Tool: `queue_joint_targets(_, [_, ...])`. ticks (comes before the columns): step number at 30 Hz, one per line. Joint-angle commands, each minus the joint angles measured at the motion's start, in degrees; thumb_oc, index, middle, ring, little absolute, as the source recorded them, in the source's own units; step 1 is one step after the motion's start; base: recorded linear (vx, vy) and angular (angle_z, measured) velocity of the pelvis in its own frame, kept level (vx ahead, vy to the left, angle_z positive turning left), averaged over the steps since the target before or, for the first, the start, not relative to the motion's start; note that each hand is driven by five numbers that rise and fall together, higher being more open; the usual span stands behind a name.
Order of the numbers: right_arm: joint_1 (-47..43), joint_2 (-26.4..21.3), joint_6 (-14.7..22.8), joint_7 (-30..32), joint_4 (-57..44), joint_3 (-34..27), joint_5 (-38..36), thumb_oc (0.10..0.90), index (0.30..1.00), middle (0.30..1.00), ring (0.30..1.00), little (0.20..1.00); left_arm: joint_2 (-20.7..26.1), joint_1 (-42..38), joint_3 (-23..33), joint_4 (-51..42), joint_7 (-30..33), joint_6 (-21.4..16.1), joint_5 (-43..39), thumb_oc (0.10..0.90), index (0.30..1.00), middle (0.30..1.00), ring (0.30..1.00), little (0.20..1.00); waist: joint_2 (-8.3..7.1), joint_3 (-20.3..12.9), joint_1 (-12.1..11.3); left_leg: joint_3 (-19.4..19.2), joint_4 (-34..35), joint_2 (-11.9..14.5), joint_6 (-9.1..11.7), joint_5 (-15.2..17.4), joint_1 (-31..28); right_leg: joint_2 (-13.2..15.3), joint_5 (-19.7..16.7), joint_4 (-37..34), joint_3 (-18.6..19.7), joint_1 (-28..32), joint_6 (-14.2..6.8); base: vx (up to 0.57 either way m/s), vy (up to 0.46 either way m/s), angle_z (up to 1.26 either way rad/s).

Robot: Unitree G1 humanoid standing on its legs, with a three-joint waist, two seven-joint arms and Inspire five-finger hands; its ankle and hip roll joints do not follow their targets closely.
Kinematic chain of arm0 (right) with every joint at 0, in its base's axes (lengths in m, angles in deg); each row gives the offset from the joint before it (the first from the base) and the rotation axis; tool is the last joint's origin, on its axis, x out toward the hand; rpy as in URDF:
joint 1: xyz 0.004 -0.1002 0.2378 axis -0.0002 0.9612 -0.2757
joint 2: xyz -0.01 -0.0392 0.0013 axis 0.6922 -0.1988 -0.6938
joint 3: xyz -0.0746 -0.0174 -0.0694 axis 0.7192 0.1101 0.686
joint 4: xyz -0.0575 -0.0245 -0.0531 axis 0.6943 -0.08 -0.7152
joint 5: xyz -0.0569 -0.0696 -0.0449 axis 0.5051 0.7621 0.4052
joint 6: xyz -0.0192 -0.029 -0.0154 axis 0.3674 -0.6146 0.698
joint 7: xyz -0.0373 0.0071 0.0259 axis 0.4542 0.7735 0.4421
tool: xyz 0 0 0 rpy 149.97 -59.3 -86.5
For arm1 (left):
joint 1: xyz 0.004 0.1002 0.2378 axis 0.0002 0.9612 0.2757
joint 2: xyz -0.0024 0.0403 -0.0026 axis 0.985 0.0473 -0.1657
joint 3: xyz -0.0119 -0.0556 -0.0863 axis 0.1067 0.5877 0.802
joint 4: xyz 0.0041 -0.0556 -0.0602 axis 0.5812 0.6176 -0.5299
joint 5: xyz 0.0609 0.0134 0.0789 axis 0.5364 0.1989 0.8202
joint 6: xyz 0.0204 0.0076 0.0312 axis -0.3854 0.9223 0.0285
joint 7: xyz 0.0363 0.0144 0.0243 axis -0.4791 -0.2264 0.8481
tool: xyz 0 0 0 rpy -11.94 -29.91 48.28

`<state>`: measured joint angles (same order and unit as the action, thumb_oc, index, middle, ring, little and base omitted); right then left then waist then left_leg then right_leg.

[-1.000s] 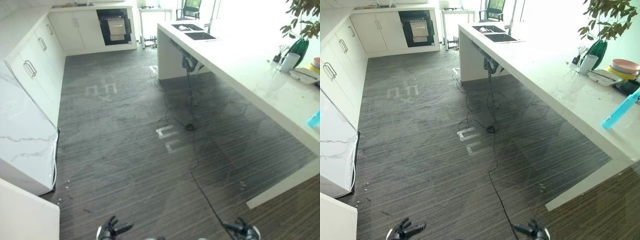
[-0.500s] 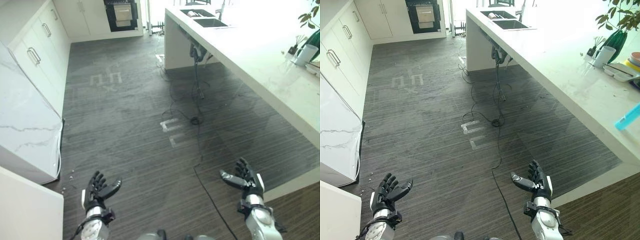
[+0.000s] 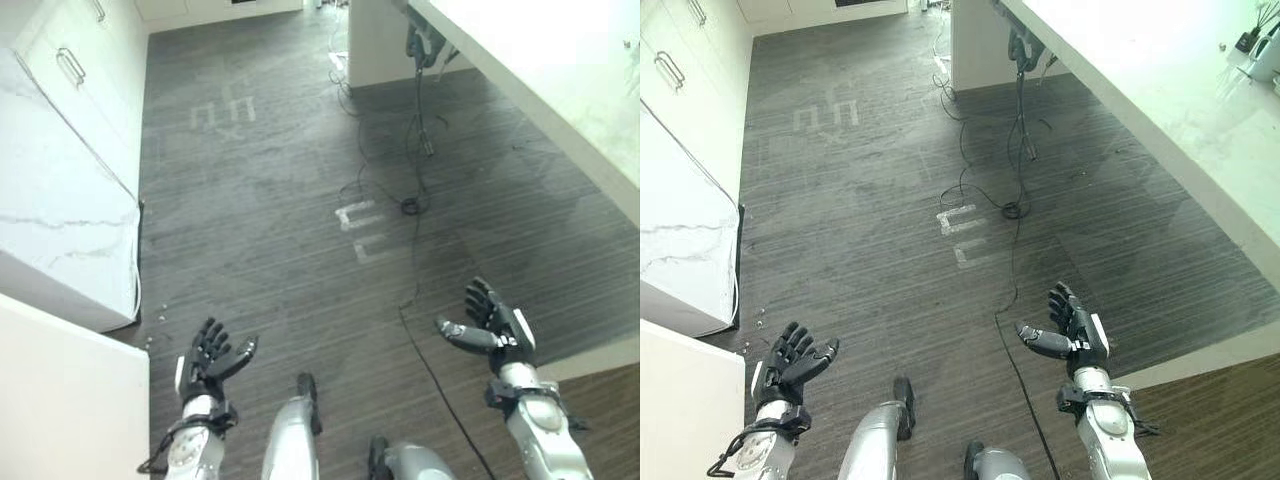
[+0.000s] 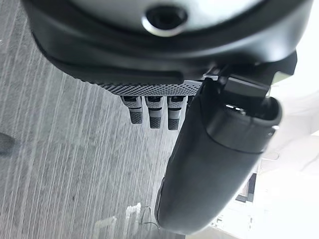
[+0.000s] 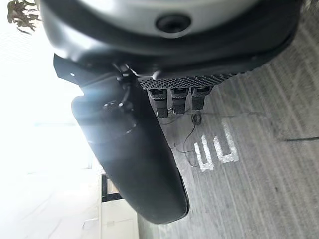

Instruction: Place the dishes in the dishwasher.

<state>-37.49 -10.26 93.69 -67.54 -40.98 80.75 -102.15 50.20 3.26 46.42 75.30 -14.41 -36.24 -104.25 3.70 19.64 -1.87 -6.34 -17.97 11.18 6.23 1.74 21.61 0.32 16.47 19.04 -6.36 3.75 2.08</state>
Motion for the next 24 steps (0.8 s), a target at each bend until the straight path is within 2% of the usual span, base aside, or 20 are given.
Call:
queue_joint_targets(1, [-1.4, -1.2, 7.2, -1.4, -6.7, -3.1, -4.0, 0.800, 0.900, 0.900, 0.900, 0.900, 3.5, -2.6, 1.0, -7.2, 0.1, -6.7, 0.5, 0.800, 0.900, 0.900, 0.900, 0.900, -2.20, -8.1, 0.8, -5.7, 0.8, -0.9, -0.9, -2.3, -3.2, 0.2, -0.5, -1.9, 0.0, 2.5, -5.2, 0.34, 0.167, -0.34])
queue_joint_targets(5, [-1.3, 0.1, 6.8, 0.6, -8.7, -2.7, -3.4, 0.800, 0.900, 0.900, 0.900, 0.900, 4.5, -3.9, 1.3, -8.0, -1.4, -4.2, 1.5, 0.800, 0.900, 0.900, 0.900, 0.900, -3.32, -10.4, -0.4, -4.6, 0.8, -3.6, -3.7, 0.6, -4.4, 1.8, 0.3, -1.9, -0.5, 5.7, -7.1, 0.32, 0.114, -0.03])
queue_joint_targets(7, [-2.1, 1.6, 6.6, 3.8, -9.1, -2.0, -1.7, 0.800, 0.900, 0.900, 0.900, 0.900, 5.5, -4.4, 1.3, -8.7, -2.6, -3.2, 3.0, 0.800, 0.900, 0.900, 0.900, 0.900, -4.22, -11.9, -1.1, -2.0, 0.8, -6.3, -5.5, 2.1, -5.3, 3.0, -6.4, -1.9, -1.3, 7.6, -9.8, 0.47, 0.166, 0.39])
queue_joint_targets(8, [-2.6, 3.0, 5.7, 5.7, -9.5, -2.1, -2.1, 0.800, 0.900, 0.900, 0.900, 0.900, 5.9, -4.6, 1.6, -9.0, -3.7, -2.2, 2.8, 0.800, 0.900, 0.900, 0.900, 0.900, -3.96, -12.6, -0.8, 1.0, 0.8, -8.8, -7.1, 3.4, -6.9, 2.9, -16.2, 2.4, -0.7, 7.8, -12.4, 0.43, 0.212, 0.61])
queue_joint_targets(9, [-2.5, 3.5, 5.5, 6.0, -9.8, -2.1, -2.4, 0.800, 0.900, 0.900, 0.900, 0.900, 5.9, -4.8, 1.7, -9.3, -4.1, -1.8, 2.8, 0.800, 0.900, 0.900, 0.900, 0.900, -3.61, -12.7, -0.8, 1.7, 0.8, -9.3, -7.6, 3.9, -7.5, 3.0, -18.0, 7.6, -0.4, 6.1, -12.6, 0.43, 0.262, 0.61])
queue_joint_targets(10, [-2.2, 4.2, 5.5, 6.2, -10.3, -2.1, -2.0, 0.800, 0.900, 0.900, 0.900, 0.900, 6.1, -4.9, 1.6, -9.5, -4.5, -1.6, 3.3, 0.800, 0.900, 0.900, 0.900, 0.900, -2.57, -12.7, -0.7, 2.6, 0.8, -9.7, -8.4, 5.0, -8.7, 2.8, -19.8, 18.6, -0.8, 1.2, -12.5, 0.25, 0.195, 0.53])
queue_joint_targets(11, [-2.2, 4.3, 5.5, 6.3, -10.5, -1.9, -1.7, 0.800, 0.900, 0.900, 0.900, 0.900, 6.0, -4.9, 1.5, -9.7, -4.5, -1.5, 3.7, 0.800, 0.900, 0.900, 0.900, 0.900, -2.01, -12.5, -0.4, 2.7, 0.8, -9.7, -8.6, 5.5, -9.6, 2.9, -20.6, 21.8, -1.2, -1.8, -12.2, 0.24, 0.204, 0.26])
queue_joint_targets(12, [-2.6, 4.4, 5.7, 6.4, -10.4, -1.2, -1.3, 0.800, 0.900, 0.900, 0.900, 0.900, 5.8, -5.0, 1.0, -10.0, -3.7, -1.5, 4.0, 0.800, 0.900, 0.900, 0.900, 0.900, -1.19, -12.0, 0.2, 2.7, 0.8, -9.4, -8.8, 6.1, -11.1, 3.0, -20.8, 25.2, -2.1, -7.2, -11.4, 0.17, 0.131, 0.18])
queue_joint_targets(13, [-3.0, 4.5, 5.8, 6.8, -10.3, -0.5, -1.1, 0.800, 0.900, 0.900, 0.900, 0.900, 5.7, -5.3, 0.6, -10.4, -3.0, -1.1, 4.0, 0.800, 0.900, 0.900, 0.900, 0.900, -1.05, -11.8, 0.5, 2.6, 0.8, -9.7, -8.9, 6.5, -11.7, 3.0, -19.7, 27.0, -2.2, -10.5, -10.9, 0.23, 0.073, 0.00])
queue_joint_targets(14, [-2.9, 4.3, 6.1, 7.0, -10.1, -0.2, -1.6, 0.800, 0.900, 0.900, 0.900, 0.900, 5.8, -5.7, 0.4, -10.4, -3.0, -0.6, 3.2, 0.800, 0.900, 0.900, 0.900, 0.900, -1.45, -11.4, 1.3, 2.9, 0.8, -10.6, -8.5, 6.2, -12.2, 0.7, -17.9, 22.1, -2.8, -13.2, -10.3, 0.27, -0.012, -0.01])
queue_joint_targets(15, [-2.5, 4.1, 6.4, 7.0, -10.2, -0.2, -2.0, 0.800, 0.900, 0.900, 0.900, 0.900, 5.9, -6.0, 0.4, -10.4, -3.4, -0.2, 2.4, 0.800, 0.900, 0.900, 0.900, 0.900, -1.89, -11.1, 1.9, 3.3, 0.8, -11.4, -8.3, 6.1, -12.8, -0.3, -17.2, 17.4, -3.7, -13.3, -10.0, 0.44, -0.102, -0.08])
queue_joint_targets(16, [-0.5, 3.7, 6.7, 6.0, -11.0, -1.3, -3.5, 0.800, 0.900, 0.900, 0.900, 0.900, 5.9, -6.1, 0.3, -10.7, -4.3, 0.7, 1.3, 0.800, 0.900, 0.900, 0.900, 0.900, -2.89, -10.6, 3.6, 4.2, 0.8, -12.8, -8.0, 6.8, -14.5, -0.5, -18.6, 7.7, -4.1, -13.4, -9.9, 0.45, -0.123, 0.27])
queue_joint_targets(17, [0.8, 3.5, 7.0, 5.5, -11.3, -2.0, -4.3, 0.800, 0.900, 0.900, 0.900, 0.900, 5.8, -5.9, 0.2, -10.8, -4.9, 1.0, 1.0, 0.800, 0.900, 0.900, 0.900, 0.900, -3.35, -10.2, 4.7, 5.0, 0.8, -13.5, -8.0, 7.7, -15.9, 0.0, -20.4, 2.5, -4.1, -13.6, -10.1, 0.87, -0.332, 0.96])
queue_joint_targets(18, [4.9, 2.7, 8.7, 3.2, -11.5, -5.0, -8.3, 0.800, 0.900, 0.900, 0.900, 0.900, 5.5, -5.2, -0.4, -11.2, -7.2, 1.4, 1.4, 0.800, 0.900, 0.900, 0.900, 0.900, -5.23, -8.8, 8.5, 7.7, 0.8, -15.8, -7.6, 11.2, -21.2, 5.2, -19.3, -1.9, 0.0, -23.9, -11.2, 0.80, -0.340, 1.20])
queue_joint_targets(19, [5.2, 2.8, 8.8, 2.7, -11.6, -5.7, -9.2, 0.800, 0.900, 0.900, 0.900, 0.900, 5.4, -5.1, -0.8, -11.6, -7.5, 1.5, 1.9, 0.800, 0.900, 0.900, 0.900, 0.900, -5.15, -8.7, 9.2, 8.3, 0.8, -15.7, -7.4, 12.0, -22.3, 6.3, -18.9, -1.9, 1.1, -26.5, -11.4, 0.90, -0.443, 1.70])
queue_joint_targets(20, [4.2, 3.0, 8.7, 2.6, -11.6, -6.0, -9.9, 0.800, 0.900, 0.900, 0.900, 0.900, 5.5, -5.4, -1.8, -12.4, -6.6, 1.3, 2.6, 0.800, 0.900, 0.900, 0.900, 0.900, -4.78, -8.5, 9.7, 8.9, 0.8, -15.5, -7.4, 13.7, -24.0, 7.5, -20.0, -1.9, 0.8, -28.5, -11.7, 0.48, -0.291, 1.17])
queue_joint_targets(21, [3.3, 3.0, 8.9, 2.7, -11.3, -5.7, -10.3, 0.800, 0.900, 0.900, 0.900, 0.900, 6.0, -5.4, -1.9, -12.7, -6.9, 1.2, 2.0, 0.800, 0.900, 0.900, 0.900, 0.900, -5.03, -8.8, 9.2, 9.0, 0.8, -15.9, -7.9, 14.5, -23.8, 7.3, -17.6, -1.9, 0.7, -27.4, -11.5, 0.42, -0.296, 0.92])
queue_joint_targets(24, [0.8, 2.4, 8.8, 5.5, -11.6, -3.9, -9.8, 0.800, 0.900, 0.900, 0.900, 0.900, 5.8, -6.4, -3.4, -12.8, -3.9, 1.5, 2.0, 0.800, 0.900, 0.900, 0.900, 0.900, -5.89, -10.3, 9.2, 8.4, 0.8, -16.0, -7.9, 16.6, -25.8, 7.7, -19.1, -1.9, 0.8, -25.5, -12.1, 0.30, -0.243, -0.50])
